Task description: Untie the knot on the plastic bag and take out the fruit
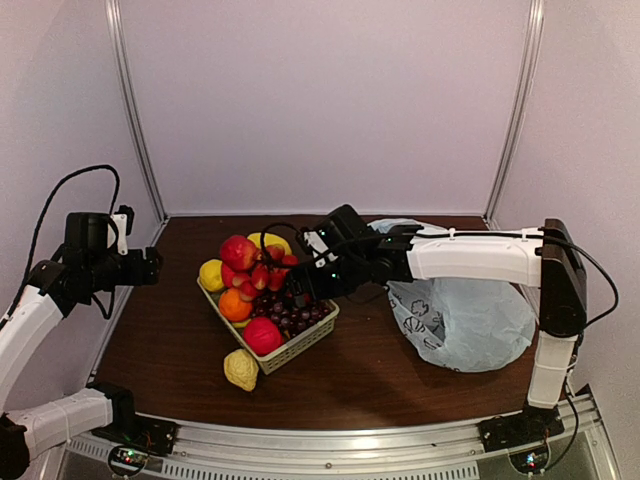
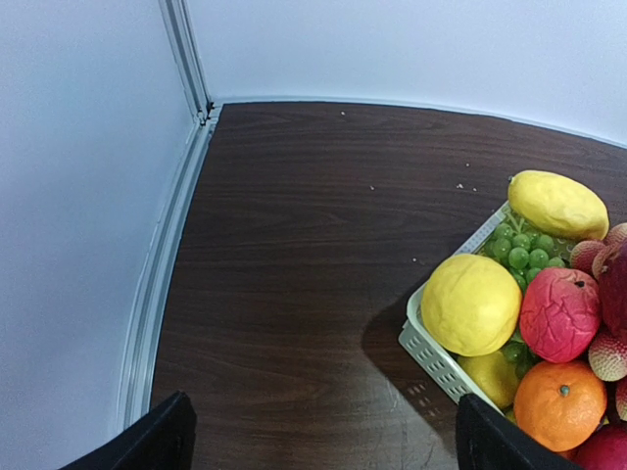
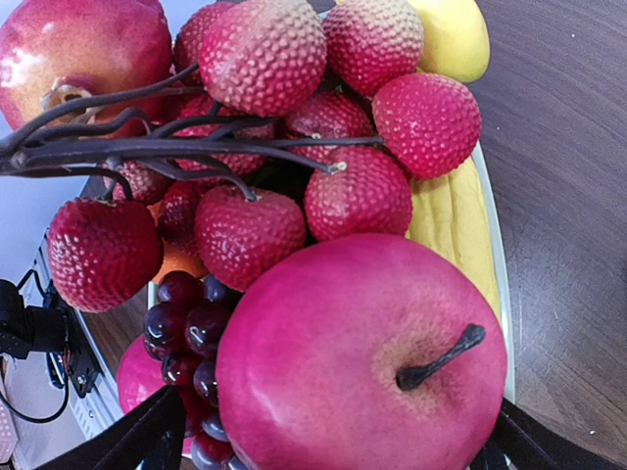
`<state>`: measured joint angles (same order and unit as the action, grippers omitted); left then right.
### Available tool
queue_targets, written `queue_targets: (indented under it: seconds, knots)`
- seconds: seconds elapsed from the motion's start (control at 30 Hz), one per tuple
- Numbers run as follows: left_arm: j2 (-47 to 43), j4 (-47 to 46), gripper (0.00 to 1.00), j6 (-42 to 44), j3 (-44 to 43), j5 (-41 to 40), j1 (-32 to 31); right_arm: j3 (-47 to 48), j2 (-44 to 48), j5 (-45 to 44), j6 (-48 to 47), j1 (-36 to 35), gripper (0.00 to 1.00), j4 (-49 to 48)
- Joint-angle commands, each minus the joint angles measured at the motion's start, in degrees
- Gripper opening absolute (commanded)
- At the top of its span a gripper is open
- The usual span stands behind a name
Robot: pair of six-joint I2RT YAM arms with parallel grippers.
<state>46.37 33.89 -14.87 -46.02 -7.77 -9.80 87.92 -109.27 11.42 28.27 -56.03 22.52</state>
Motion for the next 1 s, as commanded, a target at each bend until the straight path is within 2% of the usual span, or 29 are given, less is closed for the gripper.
queue_targets:
  seconds: [0.0, 0.97]
  knots:
    - [-0.40, -2.78, 0.94, 0.38, 0.80, 0.48, 0.31, -0.36, 2.39, -2.66, -0.41, -0.33, 0.99, 1.16]
    - [-0.49, -2.69, 0.94, 0.40, 0.82, 0.83, 0.31, 0.53, 1.45, -5.15, -1.81, 1.42, 0.99, 1.49]
